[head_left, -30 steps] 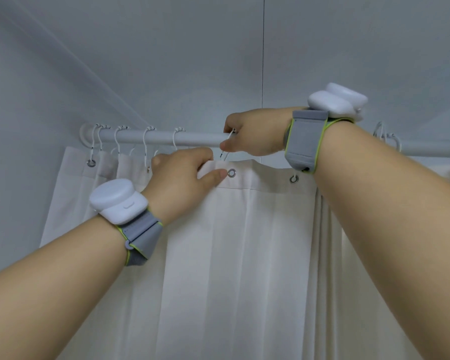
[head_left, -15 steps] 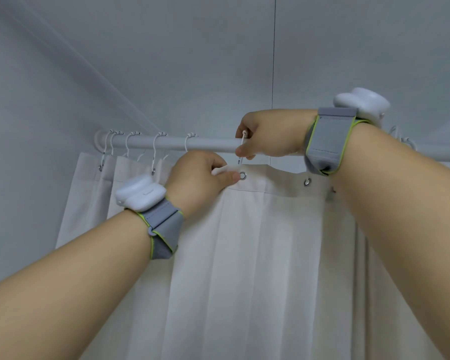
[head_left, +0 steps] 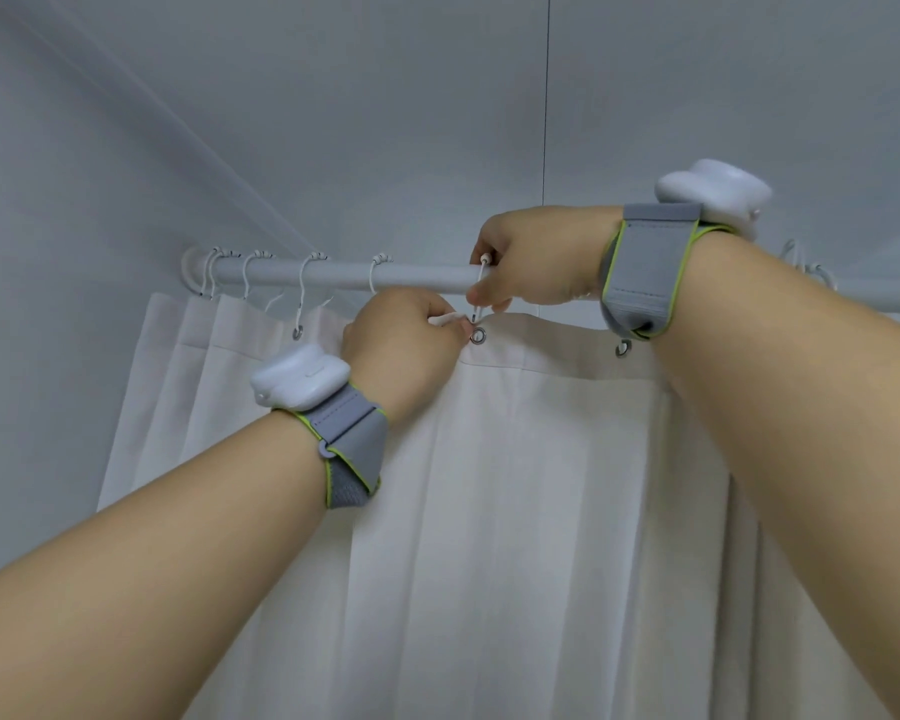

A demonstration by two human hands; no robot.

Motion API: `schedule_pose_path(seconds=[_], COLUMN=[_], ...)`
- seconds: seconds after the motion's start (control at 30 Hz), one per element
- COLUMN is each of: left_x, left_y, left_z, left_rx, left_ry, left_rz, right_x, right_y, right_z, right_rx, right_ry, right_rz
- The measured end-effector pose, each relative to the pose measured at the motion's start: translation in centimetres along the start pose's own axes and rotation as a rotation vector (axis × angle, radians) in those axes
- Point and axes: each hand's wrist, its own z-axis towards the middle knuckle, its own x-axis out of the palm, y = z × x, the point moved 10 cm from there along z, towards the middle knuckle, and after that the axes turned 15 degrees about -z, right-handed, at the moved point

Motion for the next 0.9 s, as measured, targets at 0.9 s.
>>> schedule_pose_path(seconds=[0.9], left_x=[-0.1], left_y=[-0.6], left_z=[0.6], left_rx=[-0.025], left_ry=[-0.058], left_rz=[-0.041], right_x=[-0.9], right_y=[-1.1], right_z=[-0.8], right_rx=[0.075], right_ry=[-0.05], right_rz=[0.045])
